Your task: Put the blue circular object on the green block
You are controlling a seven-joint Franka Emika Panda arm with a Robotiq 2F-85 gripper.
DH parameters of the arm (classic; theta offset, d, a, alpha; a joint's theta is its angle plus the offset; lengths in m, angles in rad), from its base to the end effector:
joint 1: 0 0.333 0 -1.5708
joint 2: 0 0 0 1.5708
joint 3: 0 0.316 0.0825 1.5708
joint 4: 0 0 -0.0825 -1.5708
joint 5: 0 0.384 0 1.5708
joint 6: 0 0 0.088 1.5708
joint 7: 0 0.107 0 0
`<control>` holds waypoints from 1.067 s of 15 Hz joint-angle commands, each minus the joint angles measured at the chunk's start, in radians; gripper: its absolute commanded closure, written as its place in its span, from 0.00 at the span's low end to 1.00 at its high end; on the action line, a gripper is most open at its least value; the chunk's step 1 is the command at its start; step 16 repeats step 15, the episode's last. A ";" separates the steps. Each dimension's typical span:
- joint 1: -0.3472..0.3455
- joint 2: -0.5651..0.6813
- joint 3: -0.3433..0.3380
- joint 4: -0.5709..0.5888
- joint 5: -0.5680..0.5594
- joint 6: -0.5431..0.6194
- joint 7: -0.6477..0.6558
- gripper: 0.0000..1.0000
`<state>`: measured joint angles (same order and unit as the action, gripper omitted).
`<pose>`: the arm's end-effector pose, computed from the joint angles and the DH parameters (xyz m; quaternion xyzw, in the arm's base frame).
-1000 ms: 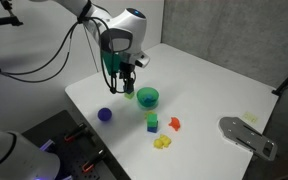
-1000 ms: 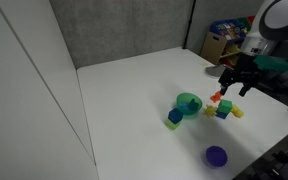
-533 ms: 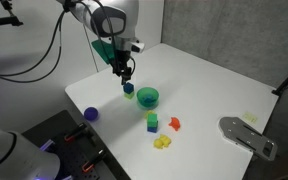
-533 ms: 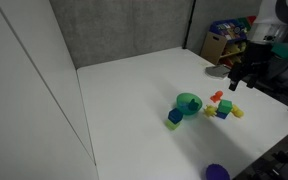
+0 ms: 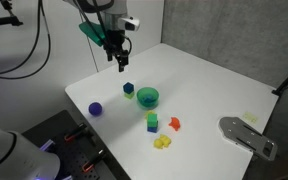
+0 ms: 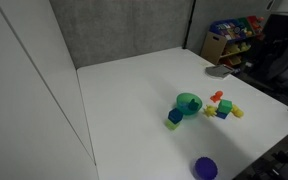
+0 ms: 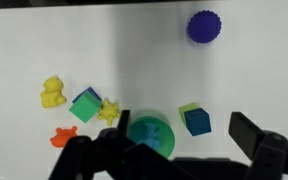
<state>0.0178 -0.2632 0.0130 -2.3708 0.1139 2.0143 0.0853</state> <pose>0.4471 0.0206 0.4197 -0.9963 0.0543 0.0493 0.0458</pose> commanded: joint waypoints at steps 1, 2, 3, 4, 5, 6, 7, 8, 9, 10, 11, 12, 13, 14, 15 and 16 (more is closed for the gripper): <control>-0.009 -0.056 0.002 0.017 -0.036 -0.045 -0.003 0.00; -0.009 -0.065 0.001 0.018 -0.038 -0.047 -0.004 0.00; -0.017 -0.074 0.009 0.015 -0.060 -0.027 0.026 0.00; -0.018 -0.078 0.009 0.016 -0.068 -0.026 0.029 0.00; -0.021 -0.084 0.011 0.014 -0.083 -0.017 0.040 0.00; -0.022 -0.087 0.012 0.013 -0.092 -0.016 0.042 0.00; -0.024 -0.091 0.012 0.013 -0.102 -0.013 0.047 0.00; -0.026 -0.096 0.013 0.013 -0.109 -0.011 0.051 0.00; -0.027 -0.099 0.013 0.012 -0.115 -0.010 0.056 0.00; -0.028 -0.101 0.013 0.012 -0.119 -0.009 0.061 0.00; -0.028 -0.103 0.014 0.011 -0.123 -0.006 0.065 0.00; -0.028 -0.104 0.013 0.011 -0.122 -0.007 0.065 0.00; -0.021 -0.091 0.005 0.005 -0.105 -0.009 0.038 0.00; -0.021 -0.093 0.005 0.005 -0.105 -0.009 0.040 0.00; -0.021 -0.093 0.005 0.005 -0.105 -0.009 0.041 0.00; -0.021 -0.093 0.005 0.005 -0.105 -0.009 0.041 0.00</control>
